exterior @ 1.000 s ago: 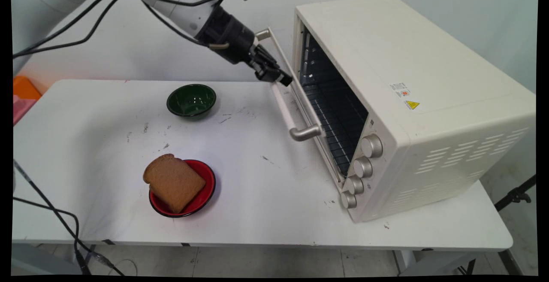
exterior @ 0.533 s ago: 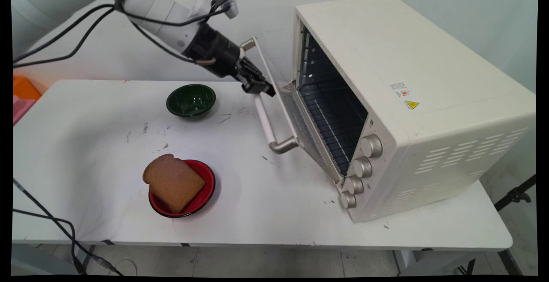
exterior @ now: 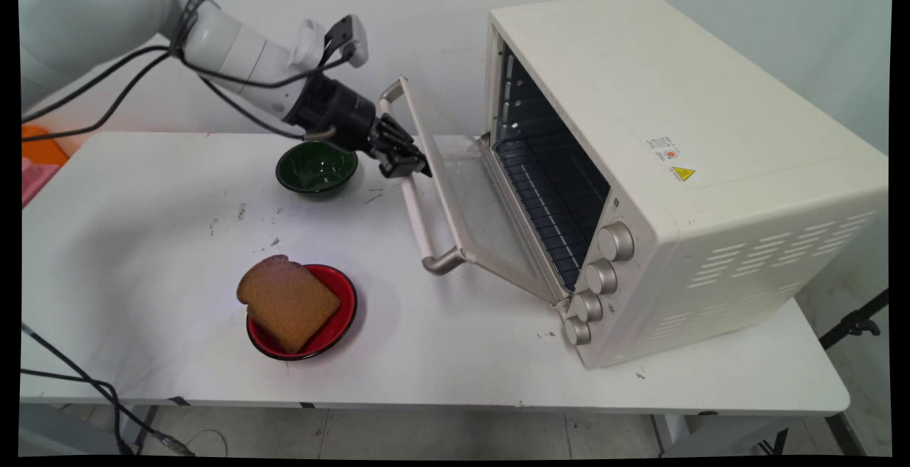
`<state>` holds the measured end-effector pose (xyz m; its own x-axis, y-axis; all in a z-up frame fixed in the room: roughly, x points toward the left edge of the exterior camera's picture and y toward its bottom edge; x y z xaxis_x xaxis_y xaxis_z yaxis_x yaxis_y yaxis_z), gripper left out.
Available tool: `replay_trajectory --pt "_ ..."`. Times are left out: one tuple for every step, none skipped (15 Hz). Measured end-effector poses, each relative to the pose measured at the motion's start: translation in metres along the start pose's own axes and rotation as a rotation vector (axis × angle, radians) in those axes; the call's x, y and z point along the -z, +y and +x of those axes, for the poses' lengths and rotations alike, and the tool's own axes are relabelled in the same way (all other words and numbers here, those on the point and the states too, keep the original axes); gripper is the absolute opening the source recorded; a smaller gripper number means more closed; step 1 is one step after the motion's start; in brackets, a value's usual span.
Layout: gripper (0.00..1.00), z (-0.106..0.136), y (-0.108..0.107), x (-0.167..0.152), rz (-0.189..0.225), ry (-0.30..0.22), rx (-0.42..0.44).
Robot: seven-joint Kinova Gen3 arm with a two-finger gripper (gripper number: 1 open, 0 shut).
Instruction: Open the oven
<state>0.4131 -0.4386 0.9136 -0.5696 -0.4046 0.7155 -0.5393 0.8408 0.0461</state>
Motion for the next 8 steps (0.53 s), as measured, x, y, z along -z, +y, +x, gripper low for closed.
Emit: replay_trajectory --pt "0.0 -0.007 0.0 -0.001 0.006 0.004 -0.01" --pt "0.0 -0.012 0.0 -0.002 0.011 0.007 -0.019" --pt "0.0 -0.018 0.0 -0.003 0.016 0.01 -0.028" --pt "0.0 -0.024 -0.001 -0.004 0.021 0.013 -0.038" --pt "0.0 -0.029 -0.001 -0.006 0.025 0.015 -0.045" --pt "0.0 -0.034 -0.001 -0.007 0.029 0.017 -0.053" --pt "0.0 -0.04 -0.002 -0.008 0.032 0.019 -0.06" --pt "0.0 -0.044 -0.002 -0.01 0.034 0.02 -0.066"
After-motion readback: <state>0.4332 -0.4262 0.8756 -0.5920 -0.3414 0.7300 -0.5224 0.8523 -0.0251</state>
